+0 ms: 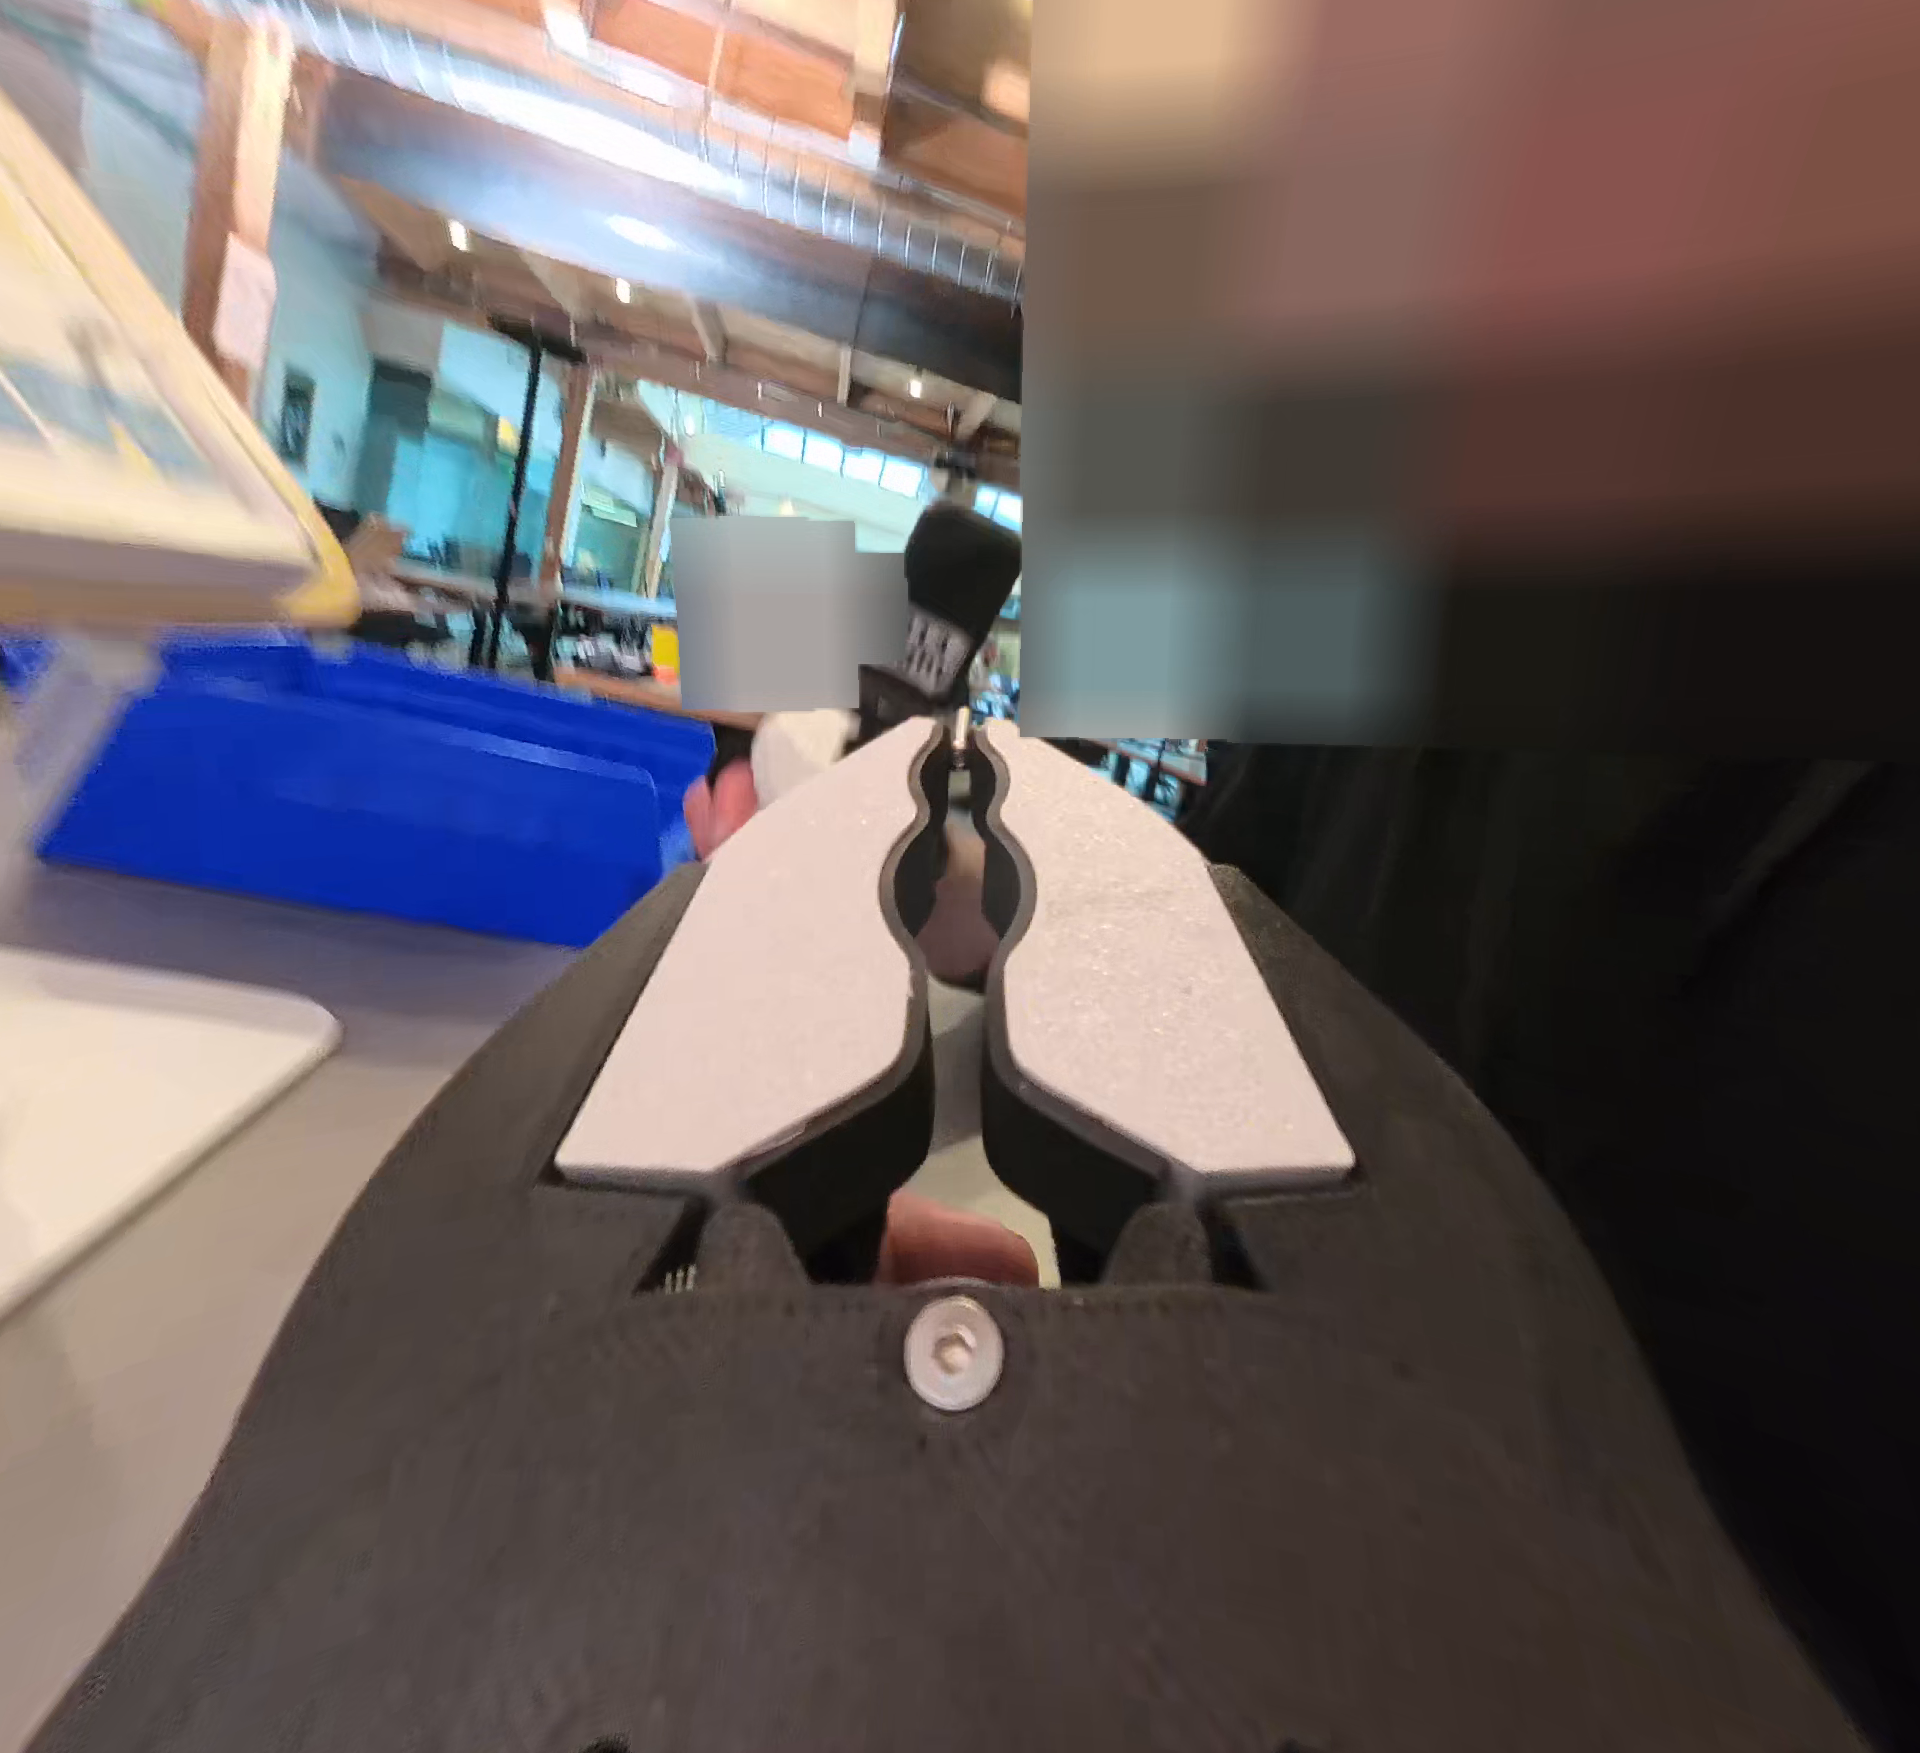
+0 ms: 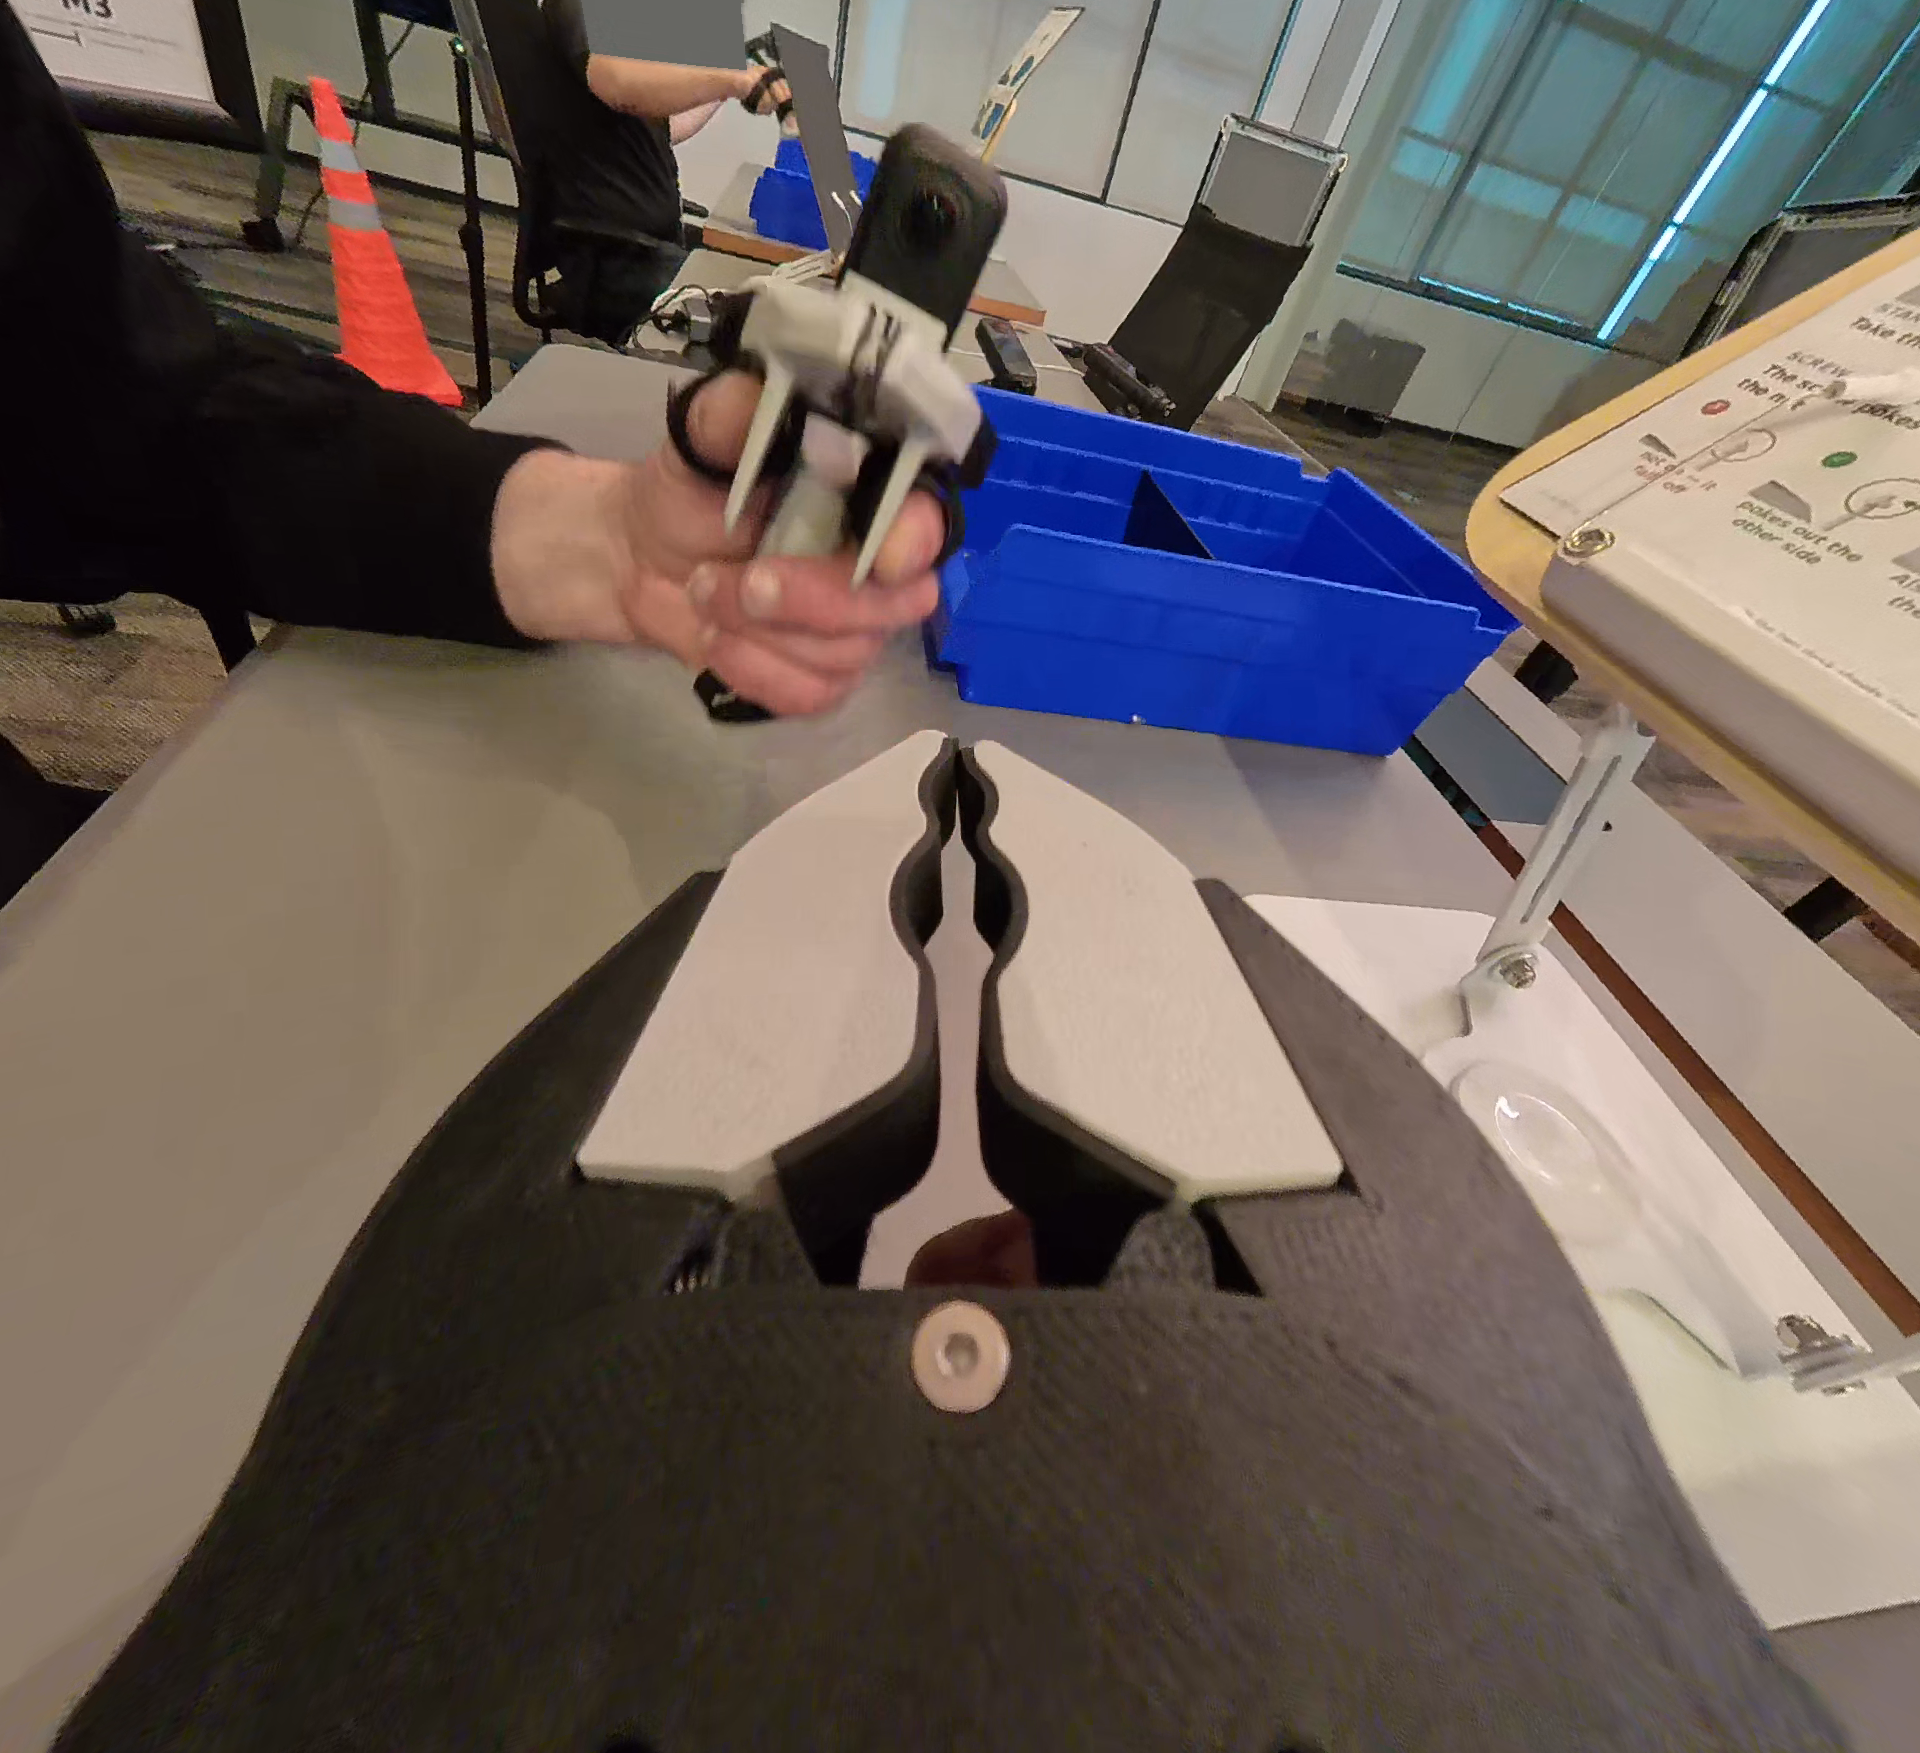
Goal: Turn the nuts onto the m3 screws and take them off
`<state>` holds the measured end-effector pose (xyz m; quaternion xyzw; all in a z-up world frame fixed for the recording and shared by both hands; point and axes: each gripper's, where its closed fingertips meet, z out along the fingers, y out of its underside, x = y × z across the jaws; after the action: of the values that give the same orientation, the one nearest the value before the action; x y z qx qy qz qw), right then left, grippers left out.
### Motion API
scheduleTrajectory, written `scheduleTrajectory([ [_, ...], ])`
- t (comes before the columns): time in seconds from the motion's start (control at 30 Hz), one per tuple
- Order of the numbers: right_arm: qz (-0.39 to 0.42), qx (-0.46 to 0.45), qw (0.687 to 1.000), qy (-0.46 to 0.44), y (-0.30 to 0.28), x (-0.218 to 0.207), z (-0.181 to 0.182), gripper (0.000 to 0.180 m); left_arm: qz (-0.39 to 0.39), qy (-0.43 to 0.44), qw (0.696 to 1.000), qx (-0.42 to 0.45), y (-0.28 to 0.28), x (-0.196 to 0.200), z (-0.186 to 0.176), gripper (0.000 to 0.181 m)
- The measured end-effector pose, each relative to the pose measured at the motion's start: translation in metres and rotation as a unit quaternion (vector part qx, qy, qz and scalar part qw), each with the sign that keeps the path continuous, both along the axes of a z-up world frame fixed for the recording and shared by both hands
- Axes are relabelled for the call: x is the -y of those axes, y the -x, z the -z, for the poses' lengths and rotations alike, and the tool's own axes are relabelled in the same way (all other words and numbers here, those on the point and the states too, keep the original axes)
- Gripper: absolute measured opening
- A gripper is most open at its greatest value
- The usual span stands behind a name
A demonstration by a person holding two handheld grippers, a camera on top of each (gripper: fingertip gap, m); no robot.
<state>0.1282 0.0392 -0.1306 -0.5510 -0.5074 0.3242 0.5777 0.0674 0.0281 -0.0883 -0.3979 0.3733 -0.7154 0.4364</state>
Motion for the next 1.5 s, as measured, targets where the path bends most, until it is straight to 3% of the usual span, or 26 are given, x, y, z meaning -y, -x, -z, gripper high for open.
scheduleTrajectory([
  [0.03,0.0,0.004,1.0,0.002,0.001,-0.001,0.003,0.0,-0.012,-0.006,1.0,0.009,0.011,-0.005,-0.007,0.002],
  [0.23,-0.011,0.043,0.999,0.01,0.017,0.002,0.026,0.0,-0.08,-0.029,0.996,0.034,0.06,-0.026,-0.027,0.002],
  [0.5,0.0,0.064,0.998,0.015,0.025,-0.003,0.041,0.001,-0.096,-0.04,0.994,0.016,0.069,-0.03,-0.023,0.003],
  [0.87,0.037,0.178,0.983,0.018,0.087,-0.068,0.082,0.045,-0.137,-0.063,0.988,-0.01,0.106,-0.042,-0.018,0.003],
  [0.97,0.034,0.189,0.979,0.066,0.106,-0.098,0.091,0.069,-0.148,-0.058,0.987,-0.001,0.12,-0.047,-0.019,0.003],
  [1.07,0.035,0.191,0.975,0.109,0.119,-0.129,0.098,0.081,-0.153,-0.06,0.986,-0.006,0.128,-0.05,-0.018,0.003],
  [1.23,0.045,0.221,0.965,0.133,0.135,-0.166,0.109,0.084,-0.154,-0.06,0.986,-0.009,0.14,-0.053,-0.017,0.003],
  [1.5,0.064,0.278,0.946,0.153,0.151,-0.19,0.127,0.096,-0.149,-0.064,0.987,0.002,0.151,-0.05,-0.023,0.003],
])
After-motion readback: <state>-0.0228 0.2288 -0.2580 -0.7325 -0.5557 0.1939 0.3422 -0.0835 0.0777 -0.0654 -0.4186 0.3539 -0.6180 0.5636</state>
